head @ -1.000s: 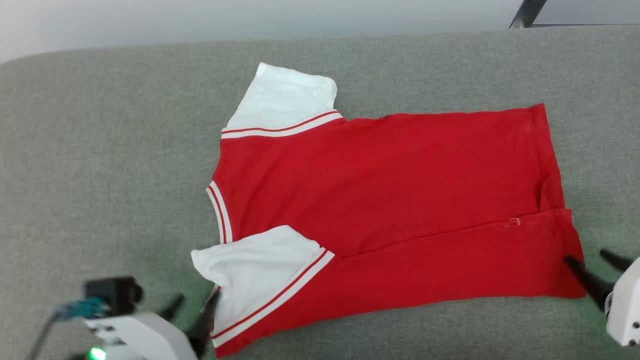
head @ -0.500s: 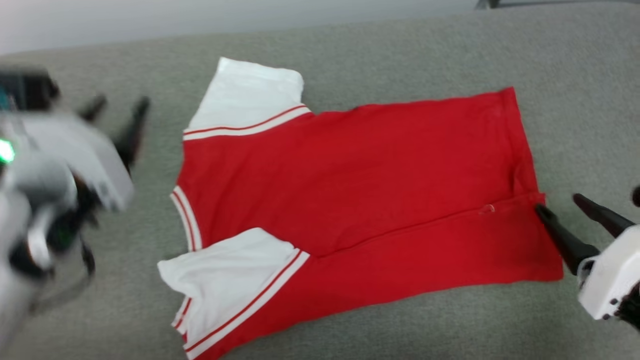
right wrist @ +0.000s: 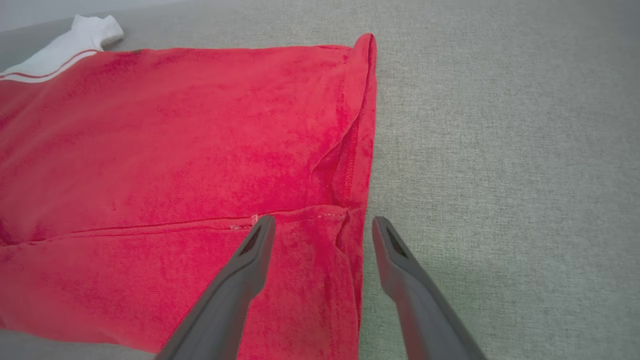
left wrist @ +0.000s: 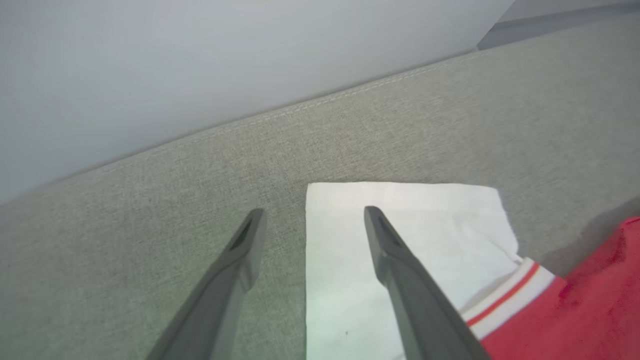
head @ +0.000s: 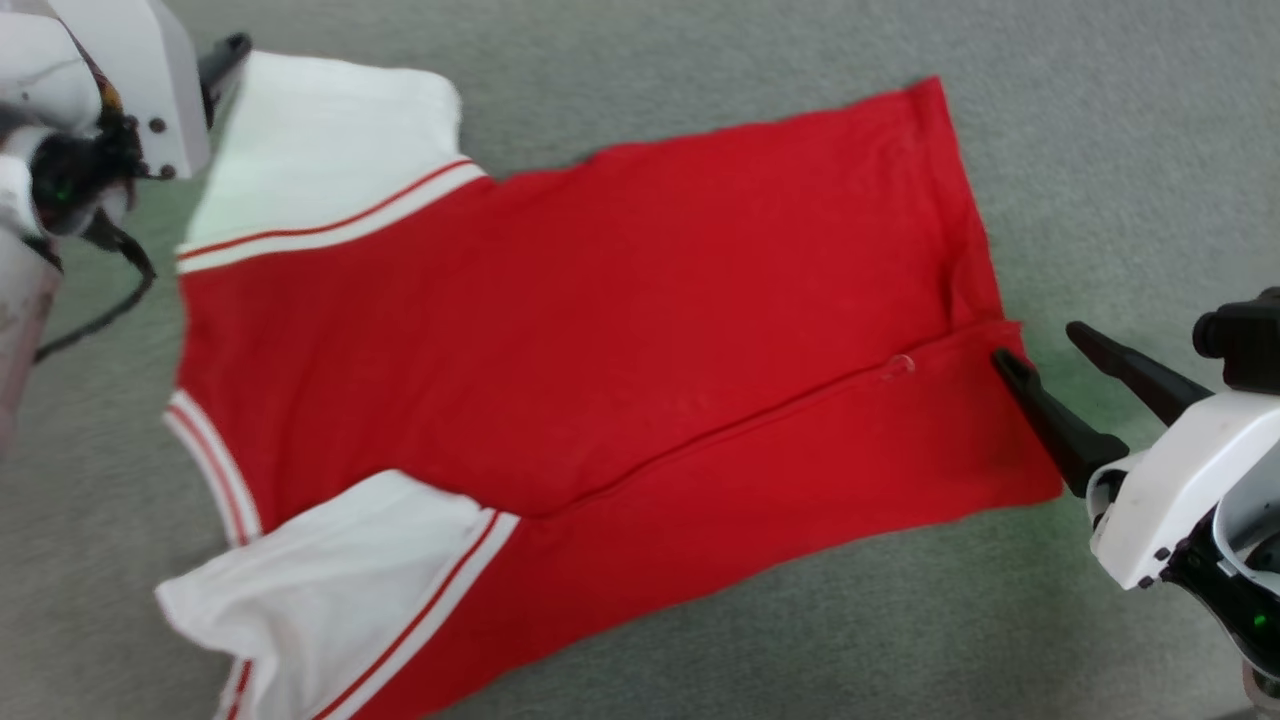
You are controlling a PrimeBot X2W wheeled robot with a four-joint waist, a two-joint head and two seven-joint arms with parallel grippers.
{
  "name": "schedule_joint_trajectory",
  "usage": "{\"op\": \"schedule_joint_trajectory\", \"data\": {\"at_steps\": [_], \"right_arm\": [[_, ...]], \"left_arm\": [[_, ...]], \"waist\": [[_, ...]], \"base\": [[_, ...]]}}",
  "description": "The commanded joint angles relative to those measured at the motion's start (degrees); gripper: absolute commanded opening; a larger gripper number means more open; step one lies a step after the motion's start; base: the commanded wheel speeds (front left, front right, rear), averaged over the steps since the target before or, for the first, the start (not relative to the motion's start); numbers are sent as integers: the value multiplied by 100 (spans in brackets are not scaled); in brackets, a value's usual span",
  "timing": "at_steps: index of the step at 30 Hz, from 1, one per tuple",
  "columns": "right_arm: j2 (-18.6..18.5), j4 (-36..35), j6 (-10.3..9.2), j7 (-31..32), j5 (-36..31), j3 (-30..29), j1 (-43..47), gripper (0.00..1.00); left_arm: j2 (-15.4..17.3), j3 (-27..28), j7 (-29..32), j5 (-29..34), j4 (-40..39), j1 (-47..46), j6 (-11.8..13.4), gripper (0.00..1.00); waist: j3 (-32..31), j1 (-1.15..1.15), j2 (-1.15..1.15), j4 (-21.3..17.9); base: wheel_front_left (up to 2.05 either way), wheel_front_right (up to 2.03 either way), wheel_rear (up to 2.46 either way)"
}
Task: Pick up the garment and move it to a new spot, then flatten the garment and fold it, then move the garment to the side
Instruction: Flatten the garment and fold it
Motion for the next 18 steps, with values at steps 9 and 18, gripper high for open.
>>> {"op": "schedule_joint_trajectory", "data": {"at_steps": [9,18], "right_arm": [[-21,120,-7,-179,66,206,-230,100],[-86,150,-7,-268,136,149,-335,100]], "left_arm": [[-211,-436,1107,0,1307,-456,-441,100],[-399,-498,1607,-313,1803,-395,-608,0]], "waist": [[467,0,0,-491],[507,0,0,-470]], "base": [[0,0,0],[0,0,0]]}}
